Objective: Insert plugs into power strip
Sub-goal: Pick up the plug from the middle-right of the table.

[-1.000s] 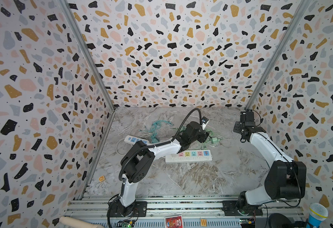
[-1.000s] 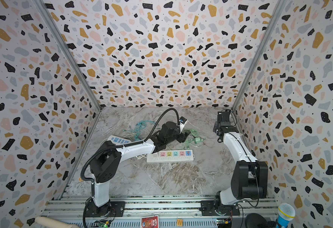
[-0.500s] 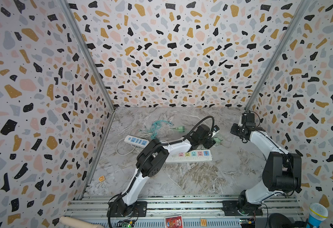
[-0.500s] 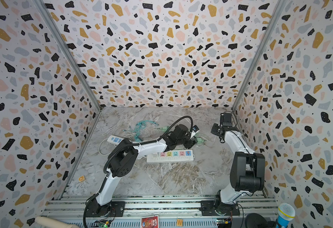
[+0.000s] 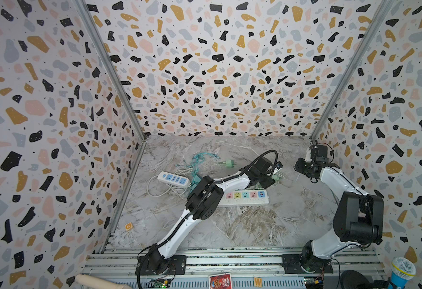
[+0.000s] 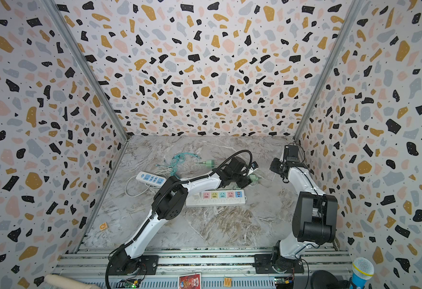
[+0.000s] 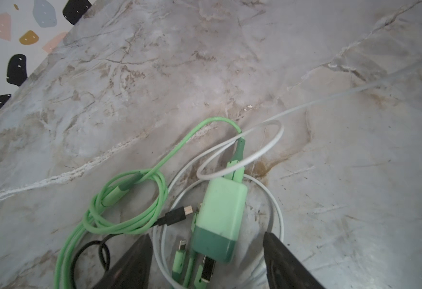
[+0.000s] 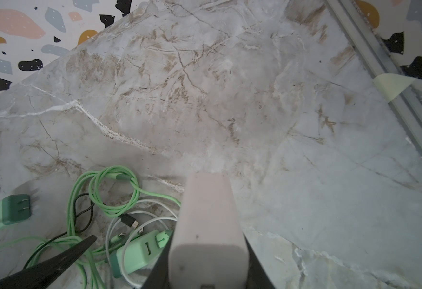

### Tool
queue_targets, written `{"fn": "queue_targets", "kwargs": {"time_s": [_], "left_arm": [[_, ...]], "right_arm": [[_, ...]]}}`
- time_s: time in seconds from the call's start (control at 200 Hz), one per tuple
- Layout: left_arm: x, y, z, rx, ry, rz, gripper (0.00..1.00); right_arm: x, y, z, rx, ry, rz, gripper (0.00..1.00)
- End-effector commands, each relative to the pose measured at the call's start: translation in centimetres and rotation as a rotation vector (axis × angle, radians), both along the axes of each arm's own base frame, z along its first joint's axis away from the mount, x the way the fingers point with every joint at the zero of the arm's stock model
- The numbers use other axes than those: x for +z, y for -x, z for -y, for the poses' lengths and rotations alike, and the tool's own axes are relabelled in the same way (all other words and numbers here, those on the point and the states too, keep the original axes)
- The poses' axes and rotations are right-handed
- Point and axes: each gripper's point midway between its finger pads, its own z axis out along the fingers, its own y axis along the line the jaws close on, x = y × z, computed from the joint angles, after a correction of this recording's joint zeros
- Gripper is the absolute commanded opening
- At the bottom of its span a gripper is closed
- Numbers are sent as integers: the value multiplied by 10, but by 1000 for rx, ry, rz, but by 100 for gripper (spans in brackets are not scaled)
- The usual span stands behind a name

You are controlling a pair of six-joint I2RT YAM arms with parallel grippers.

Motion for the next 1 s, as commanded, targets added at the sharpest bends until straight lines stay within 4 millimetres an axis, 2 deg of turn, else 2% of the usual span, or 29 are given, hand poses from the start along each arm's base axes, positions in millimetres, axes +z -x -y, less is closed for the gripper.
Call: {"fn": "queue_targets", "kwargs": {"time_s": [0.0, 0.105, 0.245, 0.451, 0.511, 0.586, 0.661, 0.751, 0.841, 0.996], "left_arm": [[5, 0, 8, -31, 3, 26, 70], [-2, -3, 12, -35, -9, 21, 69], [-7, -5, 17, -41, -17, 19, 61], [-13, -1, 19, -62, -22, -16, 29], [-7, 1, 18, -71, -22, -16, 21], [13, 6, 19, -94, -3, -20, 15], [48, 18, 21, -138, 46, -22, 11], [92, 37, 21, -200, 137, -36, 10], [125, 55, 19, -257, 213, -55, 10], [148, 66, 7, -287, 255, -85, 7]], "right_arm": [[13, -2, 0, 6, -16, 48, 28], [13, -1, 1, 4, -24, 50, 28], [13, 0, 3, 2, -26, 54, 28], [8, 2, 7, -7, -26, 47, 28], [6, 2, 8, -11, -23, 44, 28], [0, 1, 9, -15, -25, 31, 27], [-5, -2, 8, -18, -26, 29, 27], [-8, -9, 3, -13, -19, 25, 27], [-8, -15, -5, 2, -10, 23, 27], [-7, -20, -6, -3, -6, 22, 27]]}}
